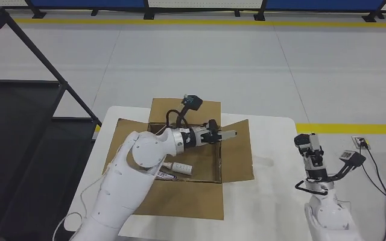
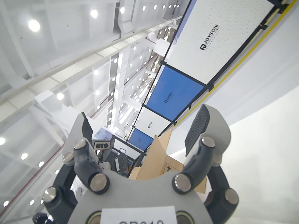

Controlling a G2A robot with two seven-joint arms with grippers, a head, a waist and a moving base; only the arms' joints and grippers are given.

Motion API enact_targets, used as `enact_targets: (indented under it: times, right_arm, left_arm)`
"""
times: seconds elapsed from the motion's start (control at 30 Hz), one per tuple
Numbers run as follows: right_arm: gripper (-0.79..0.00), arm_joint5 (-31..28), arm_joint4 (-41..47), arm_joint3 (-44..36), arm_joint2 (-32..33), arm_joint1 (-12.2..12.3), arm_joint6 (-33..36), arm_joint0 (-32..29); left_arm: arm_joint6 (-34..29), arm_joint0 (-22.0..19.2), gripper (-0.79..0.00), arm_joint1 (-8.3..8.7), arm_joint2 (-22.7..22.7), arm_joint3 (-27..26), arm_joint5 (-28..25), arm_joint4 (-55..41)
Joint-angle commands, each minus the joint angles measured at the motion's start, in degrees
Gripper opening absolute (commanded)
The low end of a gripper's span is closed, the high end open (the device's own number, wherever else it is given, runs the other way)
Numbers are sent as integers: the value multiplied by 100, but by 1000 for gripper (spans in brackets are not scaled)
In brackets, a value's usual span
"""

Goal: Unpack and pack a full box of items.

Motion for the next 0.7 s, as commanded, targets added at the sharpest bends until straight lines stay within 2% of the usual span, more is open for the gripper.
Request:
enact_targets:
  times: [0.0, 0.17, 0.33, 0.5, 0.67]
  right_arm:
    - [0, 149, -321, -408, -116, 0, 127, 28]
    - [0, 804, -1233, -1281, -726, -14, 740, 330]
    - [0, 1529, -2188, -1593, -1722, -77, 1536, 999]
    - [0, 2284, -2924, -1181, -2883, -226, 2342, 1991]
    - [0, 3166, -3312, -230, -4022, -494, 3038, 3045]
  left_arm:
    - [7, 344, 0, 114, -574, -548, 69, 65]
    - [3, 1142, 0, 347, -1903, -1515, 217, 72]
    - [66, 1711, 0, 507, -3039, -1851, 297, -21]
    - [214, 2327, 0, 621, -4035, -1936, 296, -298]
    - [312, 2871, 0, 702, -4788, -1801, 203, -680]
